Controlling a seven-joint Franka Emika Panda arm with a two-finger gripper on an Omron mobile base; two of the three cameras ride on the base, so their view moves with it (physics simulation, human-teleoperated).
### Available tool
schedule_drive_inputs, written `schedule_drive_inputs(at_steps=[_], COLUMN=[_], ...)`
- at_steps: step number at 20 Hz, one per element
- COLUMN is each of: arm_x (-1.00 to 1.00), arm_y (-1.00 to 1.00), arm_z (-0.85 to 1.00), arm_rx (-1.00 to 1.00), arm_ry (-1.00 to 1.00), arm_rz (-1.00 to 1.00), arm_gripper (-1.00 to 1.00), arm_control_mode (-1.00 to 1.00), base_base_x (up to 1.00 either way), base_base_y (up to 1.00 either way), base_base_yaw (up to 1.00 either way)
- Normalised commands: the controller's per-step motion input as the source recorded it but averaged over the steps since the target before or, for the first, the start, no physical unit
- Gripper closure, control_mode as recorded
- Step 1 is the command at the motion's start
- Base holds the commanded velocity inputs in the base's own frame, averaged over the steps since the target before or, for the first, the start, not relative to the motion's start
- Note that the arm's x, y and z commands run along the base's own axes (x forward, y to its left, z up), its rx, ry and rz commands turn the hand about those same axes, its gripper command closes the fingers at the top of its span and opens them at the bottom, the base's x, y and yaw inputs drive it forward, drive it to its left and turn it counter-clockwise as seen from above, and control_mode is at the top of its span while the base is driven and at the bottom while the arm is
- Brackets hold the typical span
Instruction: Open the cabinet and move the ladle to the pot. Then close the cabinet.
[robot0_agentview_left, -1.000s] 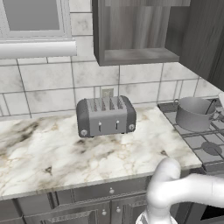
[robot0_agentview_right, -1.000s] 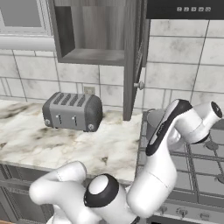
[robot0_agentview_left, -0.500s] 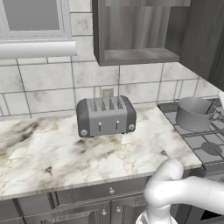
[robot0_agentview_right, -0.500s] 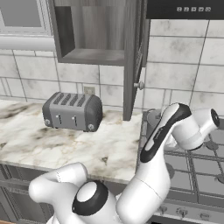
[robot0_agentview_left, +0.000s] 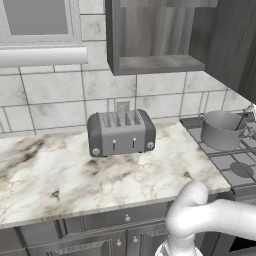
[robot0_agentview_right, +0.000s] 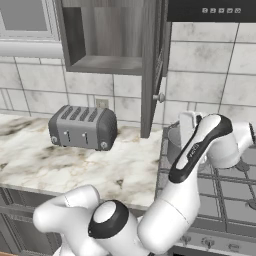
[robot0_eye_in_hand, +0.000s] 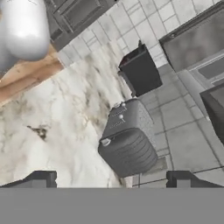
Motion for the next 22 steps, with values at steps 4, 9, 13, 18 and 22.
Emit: schedule_drive_inputs(at_steps=[4,9,13,18,22], arm_x=[-0.27,-0.47,-0.16,-0.03,-0.13], arm_y=[0.00,0.18,0.49,0.47,0.34], arm_z=[0.29,0.13,0.26,0.41,0.42], arm_rx=[0.00,0.00,0.00,0.00,0.00], arm_ry=[-0.25,-0.32,-0.33,-0.28,-0.26], arm_rz=[0.28,0.12,0.06,0.01,0.02], arm_gripper=[-1.00,-1.00,-1.00,-1.00,-1.00], arm_control_mode=[-1.00,-1.00,-1.00,-1.00,-1.00], base_base_x=[0.00,0.00,0.00,0.00,0.00], base_base_y=[0.00,0.00,0.00,0.00,0.00], base_base_yaw=[0.00,0.00,0.00,0.00,0.00])
